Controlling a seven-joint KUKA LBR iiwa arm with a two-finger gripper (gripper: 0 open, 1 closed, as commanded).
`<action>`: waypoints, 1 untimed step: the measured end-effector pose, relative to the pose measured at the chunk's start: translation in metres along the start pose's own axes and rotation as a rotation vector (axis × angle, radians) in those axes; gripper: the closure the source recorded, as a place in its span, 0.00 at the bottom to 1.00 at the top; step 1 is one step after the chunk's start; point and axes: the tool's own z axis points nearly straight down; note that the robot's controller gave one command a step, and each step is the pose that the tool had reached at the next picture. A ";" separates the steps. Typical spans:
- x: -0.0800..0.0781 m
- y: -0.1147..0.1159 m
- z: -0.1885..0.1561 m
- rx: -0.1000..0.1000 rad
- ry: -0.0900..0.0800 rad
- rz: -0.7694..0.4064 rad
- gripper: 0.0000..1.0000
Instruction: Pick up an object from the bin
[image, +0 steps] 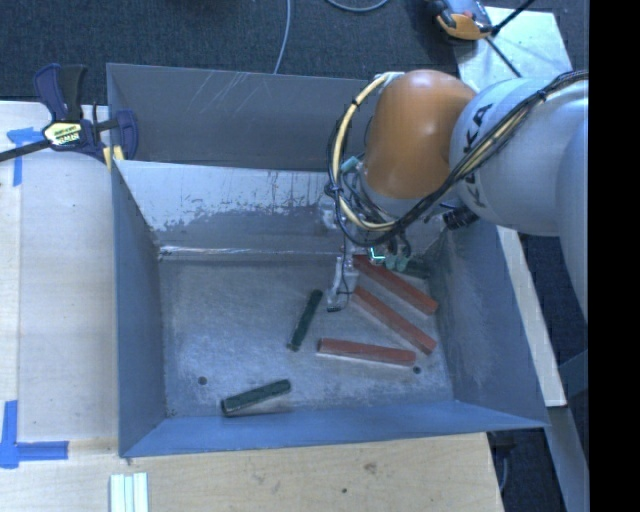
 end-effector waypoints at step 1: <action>-0.002 0.000 -0.005 0.000 -0.008 0.001 0.00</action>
Offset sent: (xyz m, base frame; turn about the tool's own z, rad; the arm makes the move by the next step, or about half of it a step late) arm -0.0169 -0.0363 -0.0714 -0.1119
